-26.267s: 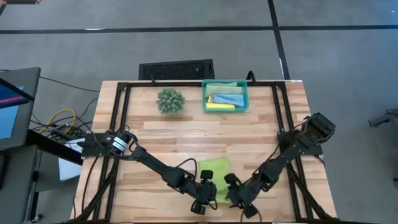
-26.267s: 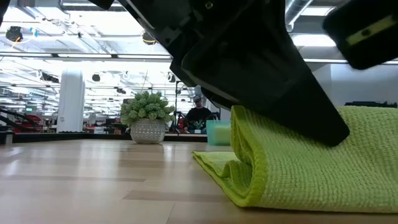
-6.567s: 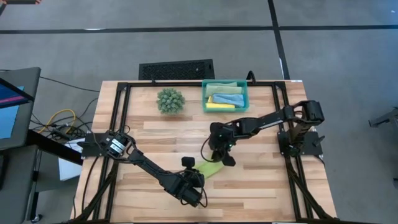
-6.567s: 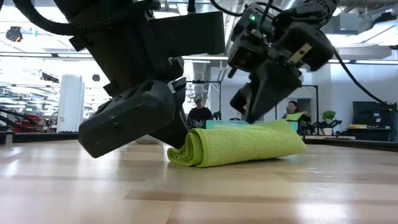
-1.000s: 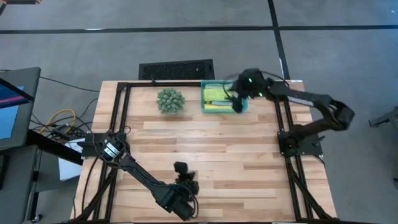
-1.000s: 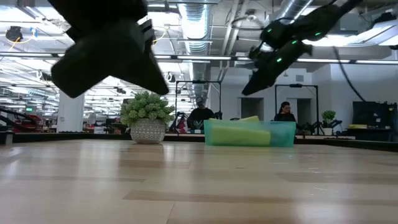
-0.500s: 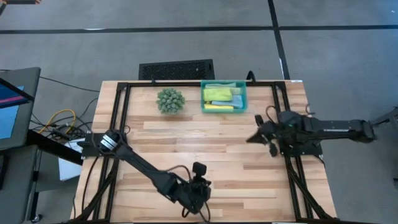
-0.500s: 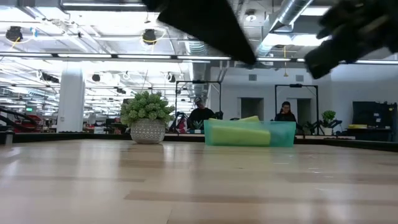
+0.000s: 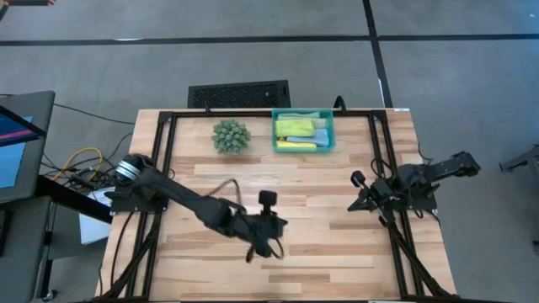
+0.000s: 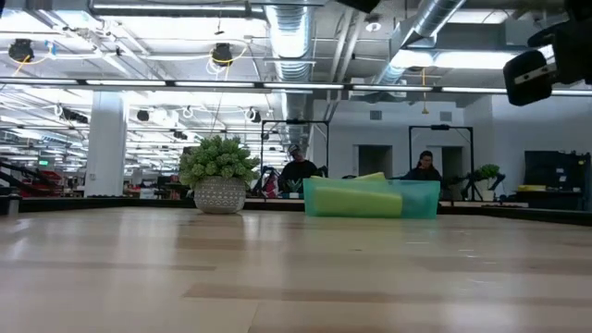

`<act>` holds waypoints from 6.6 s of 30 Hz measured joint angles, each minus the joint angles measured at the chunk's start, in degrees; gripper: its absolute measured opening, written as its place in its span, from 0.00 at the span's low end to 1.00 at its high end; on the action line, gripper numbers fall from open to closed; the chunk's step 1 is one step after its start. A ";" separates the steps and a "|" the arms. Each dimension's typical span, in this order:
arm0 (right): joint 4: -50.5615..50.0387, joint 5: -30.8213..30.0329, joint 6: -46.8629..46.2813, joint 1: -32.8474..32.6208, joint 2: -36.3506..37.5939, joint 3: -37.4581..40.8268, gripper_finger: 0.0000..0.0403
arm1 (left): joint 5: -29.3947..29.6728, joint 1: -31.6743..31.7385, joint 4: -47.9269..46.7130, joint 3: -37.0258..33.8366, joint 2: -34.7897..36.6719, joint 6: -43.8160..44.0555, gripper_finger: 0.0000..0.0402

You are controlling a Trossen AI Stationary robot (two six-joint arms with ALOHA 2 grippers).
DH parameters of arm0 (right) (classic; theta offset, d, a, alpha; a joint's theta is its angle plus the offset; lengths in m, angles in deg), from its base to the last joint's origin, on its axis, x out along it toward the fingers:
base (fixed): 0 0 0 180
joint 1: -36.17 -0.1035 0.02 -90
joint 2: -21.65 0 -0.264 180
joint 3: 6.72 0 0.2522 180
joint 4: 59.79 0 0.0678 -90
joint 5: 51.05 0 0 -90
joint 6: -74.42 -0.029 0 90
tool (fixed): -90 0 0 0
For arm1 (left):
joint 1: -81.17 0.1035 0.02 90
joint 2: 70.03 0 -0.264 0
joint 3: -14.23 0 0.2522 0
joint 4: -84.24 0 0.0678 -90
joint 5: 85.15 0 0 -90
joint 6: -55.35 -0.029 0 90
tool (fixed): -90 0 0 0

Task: Roll microfiber towels into tight, uniform cylinder then place into a basket
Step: Return to Home Position

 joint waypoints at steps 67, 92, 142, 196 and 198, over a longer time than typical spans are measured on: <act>7.79 1.40 4.01 7.93 -0.20 2.80 0.04 | -29.42 28.10 32.09 -86.67 105.77 5.03 0.00; 7.39 -1.86 2.12 20.24 -0.37 2.85 0.07 | -28.54 30.26 25.69 -86.86 105.62 15.68 0.00; 7.39 -1.83 2.10 20.22 -0.37 2.92 0.07 | -28.48 30.28 25.65 -86.88 105.62 15.93 0.00; 7.40 -1.83 2.08 20.21 -0.36 2.92 0.08 | -28.45 30.27 25.65 -86.89 105.64 15.91 0.00; 7.41 -1.81 2.08 20.22 -0.37 2.92 0.08 | -28.45 30.27 25.65 -86.91 105.64 15.92 0.00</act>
